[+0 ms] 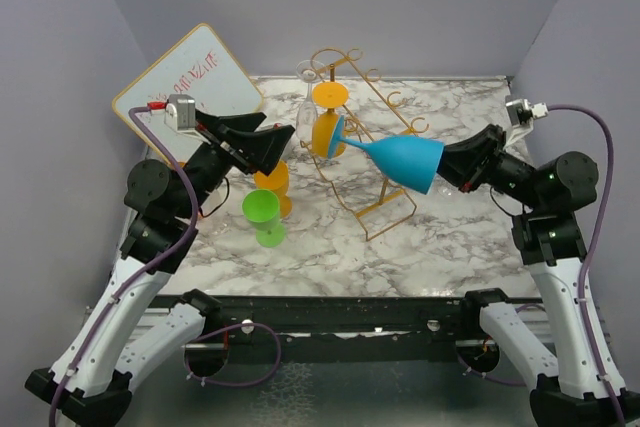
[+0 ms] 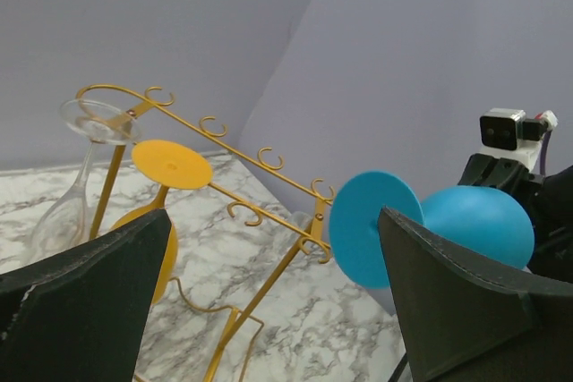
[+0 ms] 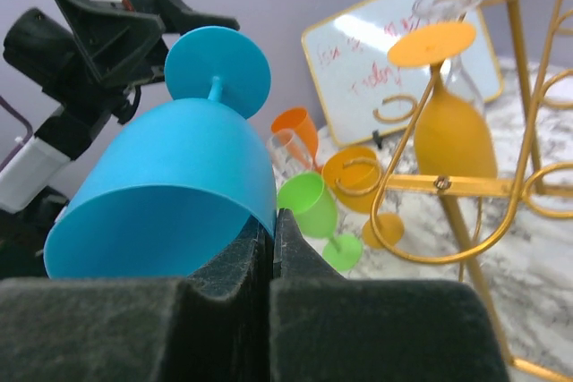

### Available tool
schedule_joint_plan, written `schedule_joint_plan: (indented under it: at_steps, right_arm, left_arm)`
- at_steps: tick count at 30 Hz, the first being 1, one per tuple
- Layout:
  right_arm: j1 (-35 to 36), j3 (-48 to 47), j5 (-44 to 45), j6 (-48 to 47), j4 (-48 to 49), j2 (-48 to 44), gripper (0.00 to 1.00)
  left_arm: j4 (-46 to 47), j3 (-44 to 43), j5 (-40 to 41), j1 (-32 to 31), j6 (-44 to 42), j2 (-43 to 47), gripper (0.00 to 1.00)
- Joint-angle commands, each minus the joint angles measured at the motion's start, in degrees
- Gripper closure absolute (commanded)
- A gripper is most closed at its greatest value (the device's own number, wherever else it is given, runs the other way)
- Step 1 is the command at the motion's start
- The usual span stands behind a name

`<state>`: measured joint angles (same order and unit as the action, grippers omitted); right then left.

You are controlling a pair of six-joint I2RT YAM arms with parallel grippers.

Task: Place the wine glass upside down on the wine glass rack

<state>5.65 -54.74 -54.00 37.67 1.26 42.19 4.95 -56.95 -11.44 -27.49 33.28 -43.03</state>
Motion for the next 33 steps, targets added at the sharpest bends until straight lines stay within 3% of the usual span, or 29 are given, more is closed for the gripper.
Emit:
schedule_joint_plan:
  at_steps: [1, 4, 11, 20, 24, 33]
  right_arm:
    - [0.12, -1.7, 7.69, 1.98, 13.26, 1.49, 0.99]
    - [0.12, -2.34, 9.67, 2.62, 19.87, 3.59, 0.99]
    - [0.08, -8.21, 14.95, -2.34, 23.36, 8.64, 0.99]
    - [0.07, -3.7, 21.83, 1.25, 37.3, 9.66, 1.0]
    - [0.11, -2.8, 22.46, 3.52, 40.53, 10.04, 0.99]
    - [0.07, -0.57, 26.97, 7.51, 42.79, 8.44, 0.99]
  left_arm:
    - [6.19, -1.69, -4.8, -0.02, 5.22, -1.29, 0.01]
    - [8.84, -2.99, -6.58, -0.02, 7.97, -3.25, 0.01]
    - [14.76, -6.57, -9.1, 0.02, 16.64, -9.39, 0.01]
    - [19.54, -15.96, -12.7, -0.99, 22.17, -20.41, 0.01]
    - [23.06, -19.55, -9.85, -4.21, 24.3, -24.61, 0.01]
    - [24.69, -25.24, 1.23, -15.9, 20.15, -31.58, 0.01]
